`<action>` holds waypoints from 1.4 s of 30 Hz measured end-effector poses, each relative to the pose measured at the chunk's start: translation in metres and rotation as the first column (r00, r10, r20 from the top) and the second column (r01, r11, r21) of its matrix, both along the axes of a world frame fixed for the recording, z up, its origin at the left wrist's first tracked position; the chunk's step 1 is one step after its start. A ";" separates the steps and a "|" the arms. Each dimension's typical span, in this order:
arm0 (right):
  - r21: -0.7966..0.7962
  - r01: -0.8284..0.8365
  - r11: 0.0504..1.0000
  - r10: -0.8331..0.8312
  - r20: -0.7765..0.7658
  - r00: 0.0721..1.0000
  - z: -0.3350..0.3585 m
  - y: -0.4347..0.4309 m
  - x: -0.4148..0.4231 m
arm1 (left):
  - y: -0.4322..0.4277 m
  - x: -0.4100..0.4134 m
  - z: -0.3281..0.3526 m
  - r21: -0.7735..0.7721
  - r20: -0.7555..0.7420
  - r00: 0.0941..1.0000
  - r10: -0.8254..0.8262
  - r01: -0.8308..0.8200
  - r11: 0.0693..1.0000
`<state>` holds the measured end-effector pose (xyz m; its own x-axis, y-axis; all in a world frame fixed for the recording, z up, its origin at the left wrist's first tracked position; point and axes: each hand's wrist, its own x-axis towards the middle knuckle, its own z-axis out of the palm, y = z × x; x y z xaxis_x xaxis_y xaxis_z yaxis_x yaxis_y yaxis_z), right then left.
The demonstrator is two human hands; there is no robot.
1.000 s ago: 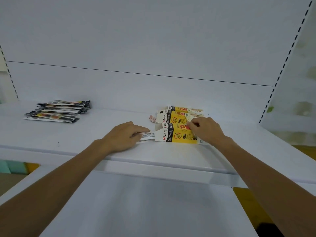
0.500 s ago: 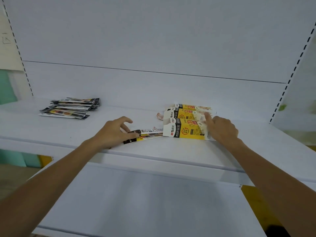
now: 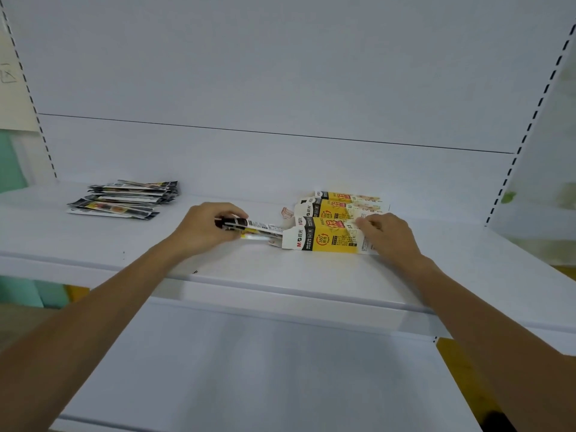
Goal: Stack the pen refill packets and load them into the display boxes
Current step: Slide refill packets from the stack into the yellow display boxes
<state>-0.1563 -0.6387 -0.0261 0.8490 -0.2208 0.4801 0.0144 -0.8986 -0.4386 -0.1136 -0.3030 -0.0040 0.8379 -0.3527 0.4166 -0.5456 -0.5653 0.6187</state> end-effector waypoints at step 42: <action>0.086 0.182 0.979 -0.184 0.021 0.983 -0.001 0.009 -0.009 | -0.067 -0.004 -0.027 -0.053 -0.024 0.987 0.157 -0.158 0.986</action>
<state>-0.1652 -0.6295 -0.0276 0.7765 -0.4118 0.4769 -0.1335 -0.8472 -0.5142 -0.1178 -0.3698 -0.0306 0.8896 -0.1929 0.4141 -0.4395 -0.6086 0.6606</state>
